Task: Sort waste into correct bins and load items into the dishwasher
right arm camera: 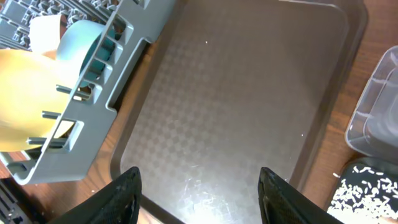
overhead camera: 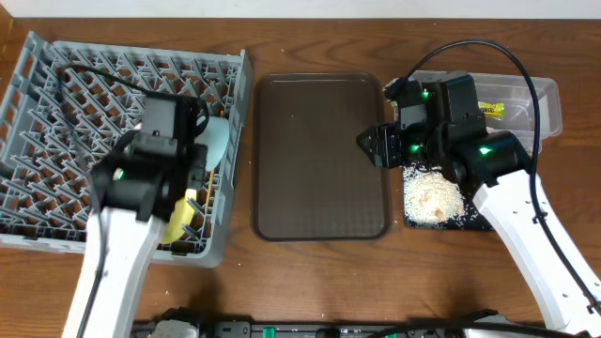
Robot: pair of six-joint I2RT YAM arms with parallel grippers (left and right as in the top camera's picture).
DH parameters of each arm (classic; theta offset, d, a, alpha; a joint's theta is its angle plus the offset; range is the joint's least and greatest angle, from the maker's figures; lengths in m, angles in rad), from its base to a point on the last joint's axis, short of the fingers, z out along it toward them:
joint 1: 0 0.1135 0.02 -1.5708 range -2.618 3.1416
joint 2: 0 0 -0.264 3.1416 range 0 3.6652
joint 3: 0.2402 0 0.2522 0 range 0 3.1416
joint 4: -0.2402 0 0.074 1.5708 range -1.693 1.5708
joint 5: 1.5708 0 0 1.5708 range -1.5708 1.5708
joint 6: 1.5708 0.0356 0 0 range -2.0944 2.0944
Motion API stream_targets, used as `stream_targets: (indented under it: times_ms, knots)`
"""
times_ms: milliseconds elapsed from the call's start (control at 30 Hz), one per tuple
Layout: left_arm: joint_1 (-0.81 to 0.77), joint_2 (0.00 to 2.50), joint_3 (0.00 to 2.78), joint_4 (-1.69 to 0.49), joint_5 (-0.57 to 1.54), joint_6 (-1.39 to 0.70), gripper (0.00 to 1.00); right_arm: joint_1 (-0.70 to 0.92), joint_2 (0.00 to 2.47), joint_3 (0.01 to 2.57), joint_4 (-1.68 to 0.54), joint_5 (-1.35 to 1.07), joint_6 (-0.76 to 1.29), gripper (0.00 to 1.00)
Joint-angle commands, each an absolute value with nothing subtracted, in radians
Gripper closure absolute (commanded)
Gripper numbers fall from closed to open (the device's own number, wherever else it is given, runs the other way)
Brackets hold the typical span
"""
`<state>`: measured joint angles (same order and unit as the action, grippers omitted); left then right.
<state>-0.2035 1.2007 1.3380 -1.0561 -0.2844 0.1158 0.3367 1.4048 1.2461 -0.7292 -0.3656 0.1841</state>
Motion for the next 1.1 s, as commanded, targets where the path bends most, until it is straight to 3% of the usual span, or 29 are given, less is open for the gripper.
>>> stream_targets:
  times_ms: [0, 67, 133, 267, 300, 333, 367, 733, 1067]
  knots:
    - [-0.257, 1.114, 1.399, -1.031, -0.051, 0.097, 0.31, 0.335, 1.366, 1.251, -0.722, -0.363, 0.132, 0.42]
    - [-0.29, 1.075, 1.399, -0.997, 0.083, 0.064, 0.28, 0.343, 1.339, 1.251, -0.722, -0.363, 0.133, 0.41]
    - [-0.326, 1.04, 1.399, -0.991, 0.153, 0.054, 0.15, 0.356, 1.302, 1.251, -0.729, -0.364, 0.133, 0.4]
    - [-0.34, 0.991, 1.399, -1.041, 0.146, 0.032, 0.13, 0.368, 1.217, 1.251, -0.759, -0.364, 0.133, 0.35]
    - [-0.34, 0.982, 1.399, -1.056, 0.146, 0.031, 0.13, 0.368, 1.196, 1.251, -0.764, -0.366, 0.133, 0.31]
    - [-0.34, 0.976, 1.399, -1.072, 0.146, 0.032, 0.13, 0.368, 1.172, 1.251, -0.768, -0.375, 0.134, 0.13]
    - [-0.34, 0.972, 1.398, -1.079, 0.148, 0.031, 0.12, 0.368, 1.153, 1.251, -0.768, -0.38, 0.134, 0.01]
    - [-0.34, 0.973, 1.398, -1.099, 0.146, 0.032, 0.11, 0.366, 1.07, 1.252, -0.866, -0.445, 0.197, 0.01]
    - [-0.34, 0.973, 1.398, -1.099, 0.146, 0.032, 0.1, 0.3, 0.857, 1.254, -0.911, -0.352, -0.126, 0.01]
